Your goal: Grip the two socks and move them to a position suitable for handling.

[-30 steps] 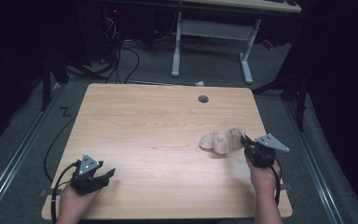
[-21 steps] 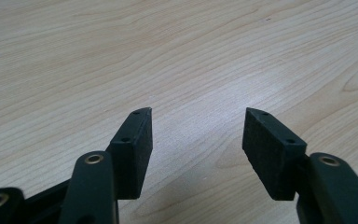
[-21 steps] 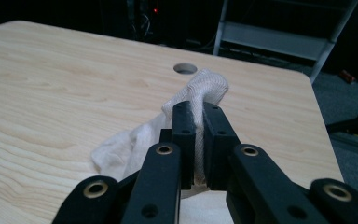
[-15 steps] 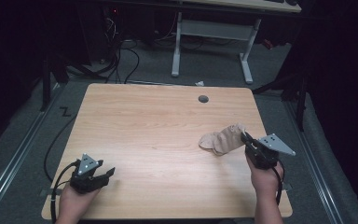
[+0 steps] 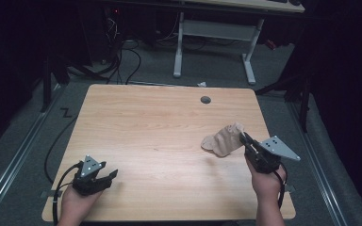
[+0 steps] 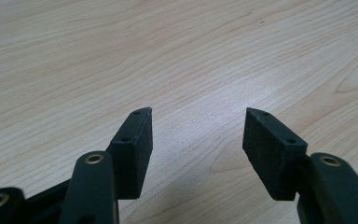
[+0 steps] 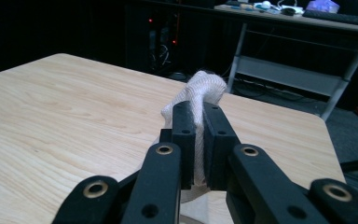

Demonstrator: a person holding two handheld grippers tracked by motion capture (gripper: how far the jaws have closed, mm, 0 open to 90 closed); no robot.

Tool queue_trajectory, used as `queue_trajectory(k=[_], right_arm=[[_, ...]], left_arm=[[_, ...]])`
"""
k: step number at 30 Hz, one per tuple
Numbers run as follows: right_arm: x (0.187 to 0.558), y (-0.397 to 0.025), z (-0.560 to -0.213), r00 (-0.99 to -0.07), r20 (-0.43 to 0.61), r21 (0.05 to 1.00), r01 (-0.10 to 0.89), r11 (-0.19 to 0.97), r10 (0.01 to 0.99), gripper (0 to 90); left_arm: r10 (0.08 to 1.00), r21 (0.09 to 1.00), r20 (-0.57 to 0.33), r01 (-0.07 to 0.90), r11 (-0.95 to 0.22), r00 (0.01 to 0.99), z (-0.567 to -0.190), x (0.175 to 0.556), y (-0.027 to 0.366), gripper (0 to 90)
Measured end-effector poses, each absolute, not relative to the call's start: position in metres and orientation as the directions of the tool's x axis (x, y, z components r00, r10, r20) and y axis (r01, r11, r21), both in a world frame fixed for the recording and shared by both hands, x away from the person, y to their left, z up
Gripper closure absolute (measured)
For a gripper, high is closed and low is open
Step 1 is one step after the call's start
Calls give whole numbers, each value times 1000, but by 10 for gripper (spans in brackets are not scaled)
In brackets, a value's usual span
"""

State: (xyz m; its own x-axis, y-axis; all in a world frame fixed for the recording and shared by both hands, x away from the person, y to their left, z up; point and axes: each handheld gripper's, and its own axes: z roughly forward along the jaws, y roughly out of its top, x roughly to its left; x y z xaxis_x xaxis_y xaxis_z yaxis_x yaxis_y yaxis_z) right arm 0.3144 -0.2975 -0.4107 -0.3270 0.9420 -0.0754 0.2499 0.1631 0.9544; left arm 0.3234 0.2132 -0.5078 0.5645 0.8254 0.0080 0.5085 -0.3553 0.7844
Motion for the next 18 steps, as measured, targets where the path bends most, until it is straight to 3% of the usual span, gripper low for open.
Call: queue_trajectory(k=[18], right_arm=[[302, -226, -416, -490, -107, 945, 220, 241, 865, 850]], left_arm=[[796, 808, 3, 468, -359, 605, -504, 329, 191, 401]])
